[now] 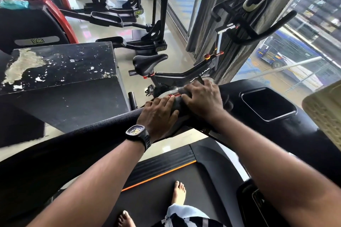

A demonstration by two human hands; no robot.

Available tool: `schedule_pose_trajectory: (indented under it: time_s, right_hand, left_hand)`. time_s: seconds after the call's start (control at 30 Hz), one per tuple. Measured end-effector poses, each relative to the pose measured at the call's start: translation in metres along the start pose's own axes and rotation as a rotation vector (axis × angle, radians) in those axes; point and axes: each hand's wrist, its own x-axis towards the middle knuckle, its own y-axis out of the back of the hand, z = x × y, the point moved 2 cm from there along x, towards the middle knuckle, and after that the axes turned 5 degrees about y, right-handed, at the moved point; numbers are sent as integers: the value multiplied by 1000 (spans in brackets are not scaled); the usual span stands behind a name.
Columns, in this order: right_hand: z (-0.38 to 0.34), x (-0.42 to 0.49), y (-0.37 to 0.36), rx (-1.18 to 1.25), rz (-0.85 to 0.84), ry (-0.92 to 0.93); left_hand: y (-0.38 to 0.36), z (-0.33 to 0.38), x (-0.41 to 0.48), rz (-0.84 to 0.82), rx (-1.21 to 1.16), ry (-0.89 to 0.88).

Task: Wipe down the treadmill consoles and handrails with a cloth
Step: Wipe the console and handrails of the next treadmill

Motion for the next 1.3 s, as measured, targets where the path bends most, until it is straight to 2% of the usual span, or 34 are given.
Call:
schedule_pose_trajectory:
  time_s: [0.07, 0.13, 0.2, 0.23, 0.3, 0.37, 0.4, 0.47, 0.53, 0.6, 0.67, 0.73, 0.8, 0.87, 0.97, 1.0, 1.1, 1.2, 1.23, 1.3]
  right_hand:
    - [18, 11, 5, 9, -47, -118]
    - [24, 2, 6, 15, 25, -347]
    - [7, -16, -2, 0, 86, -421]
    - [-5, -24, -6, 2, 114, -384]
    - [-18, -28, -6, 22, 129, -194]
    - [-12, -12, 0, 22, 48, -15]
    - [-4, -1, 3, 16, -21, 13]
    - [15, 13, 8, 3, -92, -95]
    - [24, 7, 8, 10, -31, -316]
    - [11, -10, 1, 2, 53, -407]
    - [-7, -23, -6, 18, 115, -318]
    - [-11, -22, -6, 66, 142, -153]
    - [1, -8, -1, 91, 82, -45]
    - [19, 2, 4, 92, 31, -78]
    - [23, -14, 3, 39, 92, -310]
    - [14, -22, -1, 32, 105, -336]
    - [-4, -30, -10, 42, 117, -188]
    - [16, -12, -3, 13, 57, -1]
    - [23, -5, 1, 16, 23, -20]
    - [34, -2, 4, 34, 20, -188]
  left_hand:
    - [1, 1, 0, 0, -5, -3]
    - [2, 2, -1, 1, -3, -5]
    - [2, 1, 0, -1, 1, -3]
    - [2, 1, 0, -3, 2, -1]
    - [2, 2, 1, -4, -6, 0]
    - [2, 3, 1, -6, -12, -5]
    - [2, 3, 2, -8, -11, -7]
    - [3, 4, 3, -17, -11, -13]
    - [3, 6, 4, -21, -5, -15]
    - [4, 6, 4, -26, 1, -15]
    - [3, 6, 5, -32, 4, -14]
    - [2, 5, 5, -41, 5, -16]
    - [2, 5, 6, -44, 5, -16]
    - [1, 4, 6, -40, 0, -16]
    - [2, 7, 6, -35, -4, -19]
    - [3, 7, 6, -33, -2, -17]
    - [3, 7, 9, -40, -7, -9]
    - [2, 8, 10, -42, -8, -12]
    - [2, 9, 11, -42, -9, -13]
    - [3, 12, 12, -42, -15, -11]
